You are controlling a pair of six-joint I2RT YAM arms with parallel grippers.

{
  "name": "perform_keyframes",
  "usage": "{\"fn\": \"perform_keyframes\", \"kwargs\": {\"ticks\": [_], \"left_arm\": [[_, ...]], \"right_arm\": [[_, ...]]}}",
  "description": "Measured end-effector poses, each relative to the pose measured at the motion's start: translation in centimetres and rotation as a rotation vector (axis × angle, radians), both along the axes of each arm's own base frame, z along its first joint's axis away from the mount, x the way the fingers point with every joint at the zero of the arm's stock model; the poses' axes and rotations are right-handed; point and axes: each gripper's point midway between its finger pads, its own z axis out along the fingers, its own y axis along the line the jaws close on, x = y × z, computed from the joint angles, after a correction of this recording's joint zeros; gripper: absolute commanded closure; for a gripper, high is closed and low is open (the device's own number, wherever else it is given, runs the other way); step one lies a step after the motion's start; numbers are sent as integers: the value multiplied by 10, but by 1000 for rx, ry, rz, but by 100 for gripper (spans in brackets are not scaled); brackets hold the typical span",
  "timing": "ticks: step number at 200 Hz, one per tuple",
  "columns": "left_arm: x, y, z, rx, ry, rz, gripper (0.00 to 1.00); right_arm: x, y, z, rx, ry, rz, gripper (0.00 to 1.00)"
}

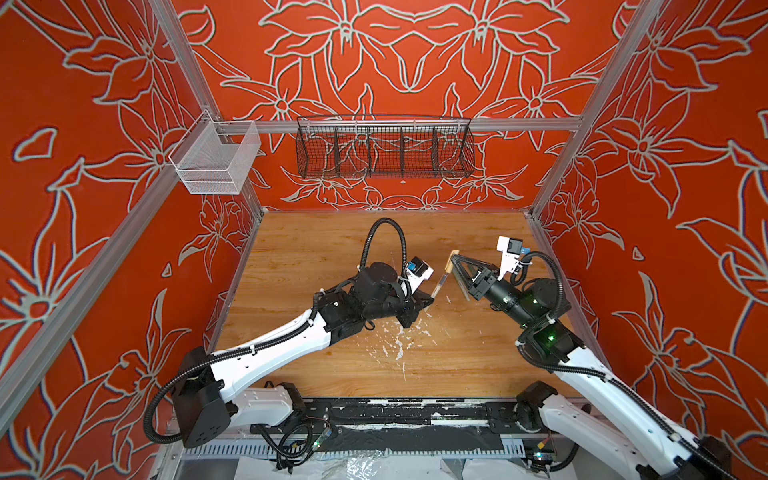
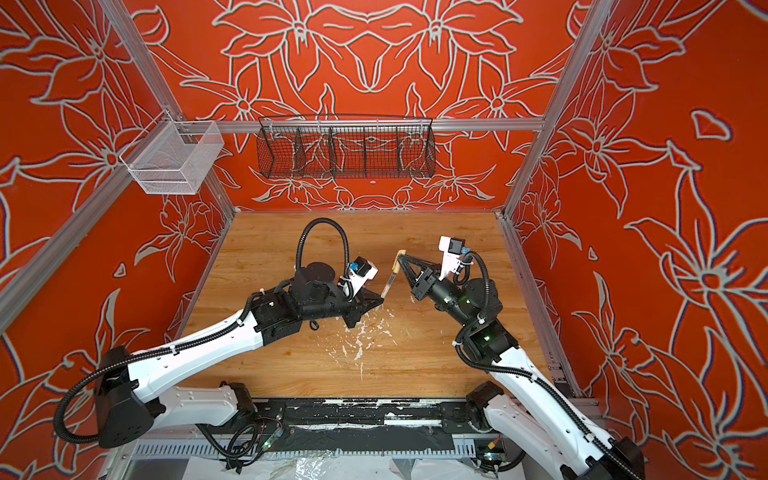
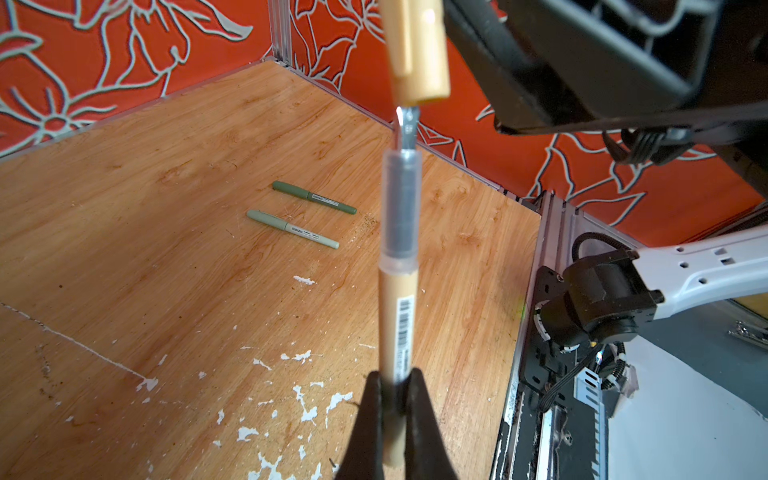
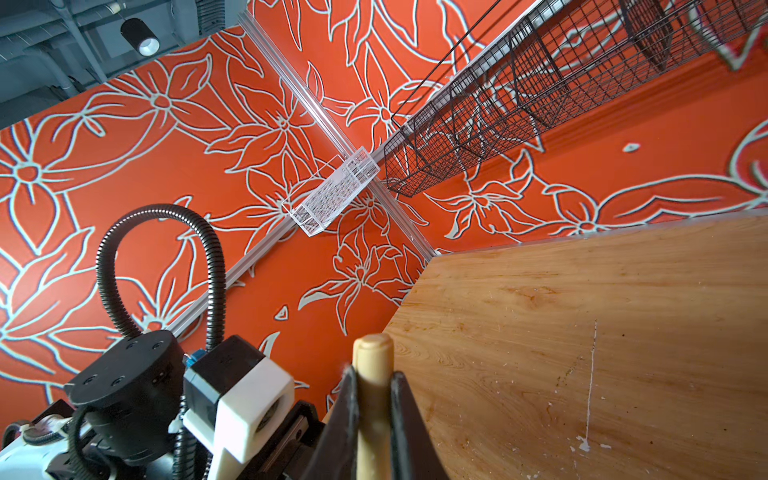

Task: Insert the pens into the pen caps
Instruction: 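Lower the beige cap onto the nib with the right gripper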

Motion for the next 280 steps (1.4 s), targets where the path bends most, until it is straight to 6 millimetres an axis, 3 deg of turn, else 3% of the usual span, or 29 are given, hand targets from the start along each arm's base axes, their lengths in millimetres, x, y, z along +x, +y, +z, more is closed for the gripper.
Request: {"fn": "perform_keyframes", "kwargs": {"ticks": [280], "left_arm": [[4,-4,1,-20,18,18,100]], "right_arm": [[-1,4,-16,23,4,2,100]]}}
